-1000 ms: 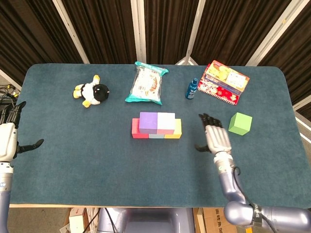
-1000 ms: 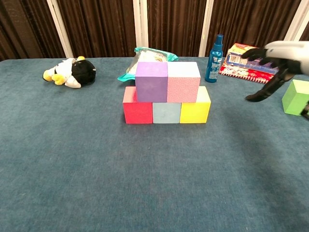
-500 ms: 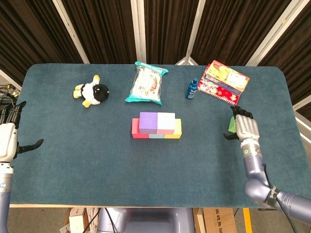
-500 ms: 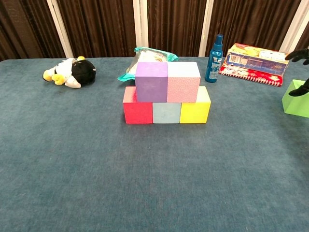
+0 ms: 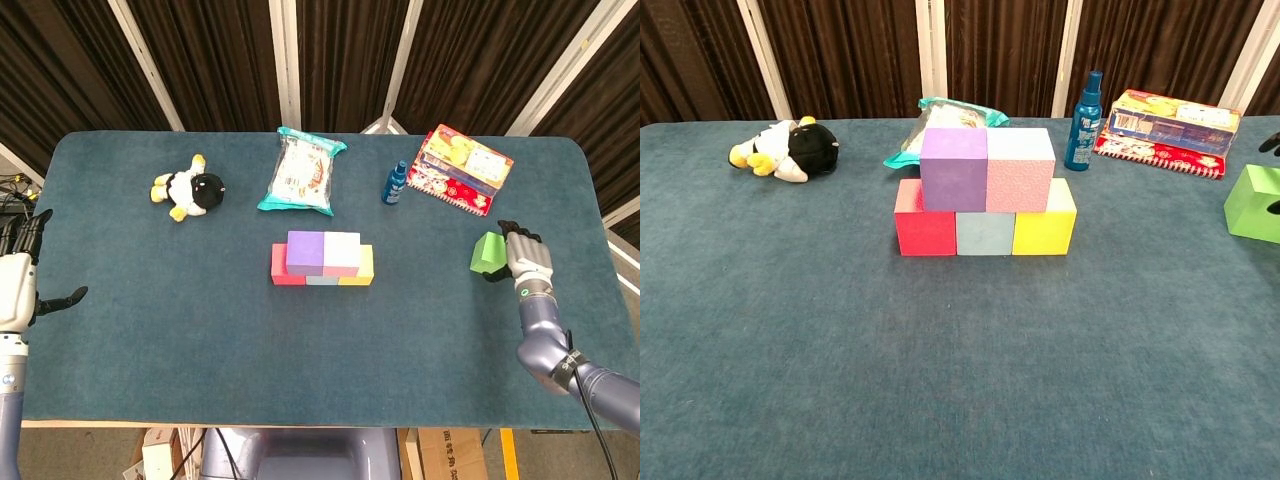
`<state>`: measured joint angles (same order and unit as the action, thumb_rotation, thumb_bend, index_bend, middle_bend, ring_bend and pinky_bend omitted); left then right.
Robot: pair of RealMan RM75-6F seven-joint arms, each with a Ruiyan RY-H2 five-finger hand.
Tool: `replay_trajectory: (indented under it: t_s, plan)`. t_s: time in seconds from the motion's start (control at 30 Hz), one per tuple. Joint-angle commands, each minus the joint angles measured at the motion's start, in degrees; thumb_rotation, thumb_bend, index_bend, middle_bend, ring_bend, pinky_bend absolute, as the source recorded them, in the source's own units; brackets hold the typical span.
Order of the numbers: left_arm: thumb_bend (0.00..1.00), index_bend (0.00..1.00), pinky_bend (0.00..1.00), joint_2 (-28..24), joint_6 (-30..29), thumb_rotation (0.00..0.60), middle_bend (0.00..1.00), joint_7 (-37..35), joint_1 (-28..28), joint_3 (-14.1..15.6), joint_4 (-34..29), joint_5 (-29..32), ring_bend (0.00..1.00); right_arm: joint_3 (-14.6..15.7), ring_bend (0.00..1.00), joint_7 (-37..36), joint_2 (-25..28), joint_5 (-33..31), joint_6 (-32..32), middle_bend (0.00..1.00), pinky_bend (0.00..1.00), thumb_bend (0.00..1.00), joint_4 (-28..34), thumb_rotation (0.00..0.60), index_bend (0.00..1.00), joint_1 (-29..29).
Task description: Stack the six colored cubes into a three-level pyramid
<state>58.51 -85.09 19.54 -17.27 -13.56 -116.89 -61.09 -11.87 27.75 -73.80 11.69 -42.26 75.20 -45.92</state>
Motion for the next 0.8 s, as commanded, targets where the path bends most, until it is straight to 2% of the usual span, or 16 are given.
replay_trajectory:
  t_s: [0.03,0.13,0.17,0.23,0.3,0.4,0.5,0.8]
  plan:
    - [0.14,0.01,0.04,0.1,-0.1,0.6,0.09,0.2,0.0,0.0,0.0,0.1,0.01,0.9,0.0,0.3,-1.2,-2.1,2.0,0.0,0.0,0.26,-3.0,0.6,0.0,-1.0]
    - [0.14,0.01,0.04,0.3,-0.1,0.6,0.09,0.3,0.0,-0.1,0.2,0.2,0.01,1.5,0.04,0.3,-2.6,-1.6,2.6,0.06,0.02,0.26,-5.8,0.6,0.0,-1.4]
    - [0.14,0.01,0.04,0.3,-0.1,0.6,0.09,0.4,0.0,-0.1,0.2,0.2,0.01,1.7,0.09,0.1,-3.0,-1.2,2.8,0.11,0.05,0.26,-6.8,0.6,0.02,-1.4]
    - [0.14,0.01,0.04,0.4,0.0,0.6,0.09,0.4,-0.1,-0.1,0.2,0.2,0.01,2.0,0.19,-0.1,-3.8,-0.8,3.1,0.22,0.13,0.26,-8.4,0.6,0.09,-1.4]
    - [0.14,0.01,0.04,0.5,0.0,0.6,0.09,0.5,-0.1,0.0,0.2,0.2,0.01,2.3,0.32,-0.3,-4.3,-0.3,3.4,0.35,0.26,0.26,-9.3,0.6,0.23,-1.4]
    - [0.14,0.01,0.04,0.5,0.2,0.6,0.09,0.5,-0.1,0.0,0.2,0.3,0.01,2.4,0.47,-1.2,-5.1,1.6,3.0,0.49,0.4,0.26,-10.5,0.6,0.39,-0.9]
    - [0.14,0.01,0.04,0.6,0.2,0.6,0.09,0.5,-0.1,0.0,0.3,0.2,0.01,1.9,0.51,-2.8,-5.2,4.2,2.7,0.53,0.44,0.26,-10.4,0.6,0.44,-0.4]
    - [0.14,0.01,0.04,0.5,0.5,0.6,0.09,0.1,-0.1,-0.1,0.2,0.2,0.01,-0.9,0.51,-7.4,-0.7,11.7,-0.5,0.53,0.44,0.26,-2.9,0.6,0.44,1.0]
